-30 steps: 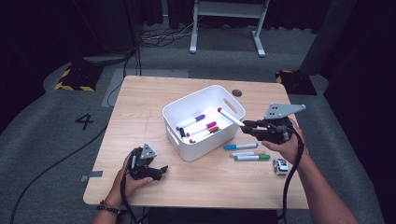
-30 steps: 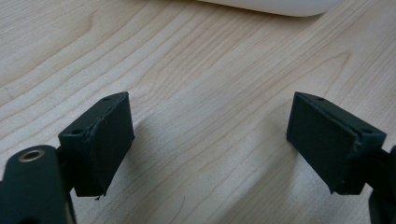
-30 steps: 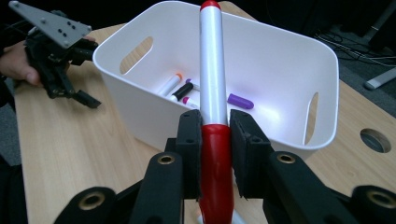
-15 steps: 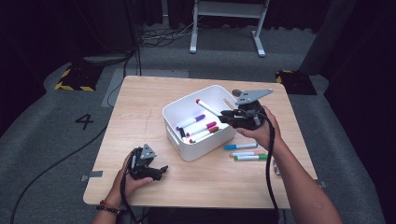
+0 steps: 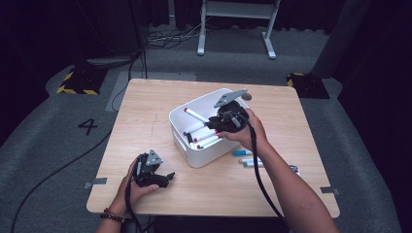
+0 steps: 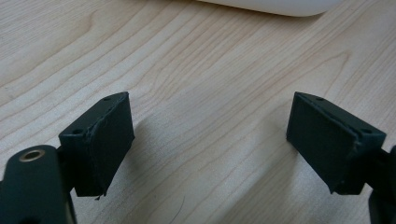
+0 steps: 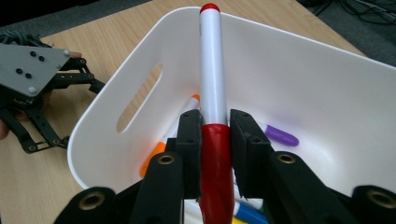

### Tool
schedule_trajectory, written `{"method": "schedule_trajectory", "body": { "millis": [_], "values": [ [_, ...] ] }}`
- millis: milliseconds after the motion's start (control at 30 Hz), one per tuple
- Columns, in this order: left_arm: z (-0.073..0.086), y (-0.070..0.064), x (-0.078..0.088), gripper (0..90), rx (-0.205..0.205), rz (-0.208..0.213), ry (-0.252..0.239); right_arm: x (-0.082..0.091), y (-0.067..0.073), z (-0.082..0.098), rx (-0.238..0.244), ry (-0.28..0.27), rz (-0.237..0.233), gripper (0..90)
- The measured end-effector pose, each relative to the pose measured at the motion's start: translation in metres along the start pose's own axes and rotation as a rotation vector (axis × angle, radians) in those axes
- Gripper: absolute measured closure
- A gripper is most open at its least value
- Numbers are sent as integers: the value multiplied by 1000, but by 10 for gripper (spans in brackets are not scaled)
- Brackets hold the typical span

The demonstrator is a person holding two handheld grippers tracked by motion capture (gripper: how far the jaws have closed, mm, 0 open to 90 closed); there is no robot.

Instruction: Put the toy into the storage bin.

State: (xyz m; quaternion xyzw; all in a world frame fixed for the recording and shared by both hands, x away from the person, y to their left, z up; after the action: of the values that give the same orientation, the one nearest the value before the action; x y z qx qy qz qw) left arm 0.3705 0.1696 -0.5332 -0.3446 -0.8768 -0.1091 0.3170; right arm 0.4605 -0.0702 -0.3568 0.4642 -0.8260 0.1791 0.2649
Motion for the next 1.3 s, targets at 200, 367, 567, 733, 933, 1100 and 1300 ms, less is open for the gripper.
{"method": "schedule_trajectory", "body": {
  "millis": [200,367,567,733,933,1100,1300],
  "values": [
    [0,0,0,150,2,0,-1,-21,8,-4,9,86,-9,750],
    [0,0,0,150,-1,0,0,-36,11,-2,2,144,-7,749],
    [0,0,0,150,-7,-1,2,-49,19,2,-17,204,-31,748],
    [0,0,0,150,-6,-3,1,-53,28,2,-17,215,-52,743],
    [0,0,0,152,-6,-3,0,-49,30,3,-21,188,-72,697],
    [0,0,0,152,-7,-3,0,-30,21,6,-37,124,-66,652],
    [0,0,0,151,-7,-3,-1,9,9,17,-58,29,-67,615]
  ]
}}
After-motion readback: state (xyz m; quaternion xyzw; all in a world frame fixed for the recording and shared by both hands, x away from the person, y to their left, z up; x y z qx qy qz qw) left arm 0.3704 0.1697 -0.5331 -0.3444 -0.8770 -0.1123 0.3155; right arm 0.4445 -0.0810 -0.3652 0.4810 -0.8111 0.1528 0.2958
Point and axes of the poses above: each handheld gripper's, and its own axes: x roughly backward along the jaws, z roughly out of its underside, y roughly to its left, the point moved 4 cm from there along -x, roughly forward along the jaws, and after that the axes turned 8 degrees about -y, right-handed, at the moved point
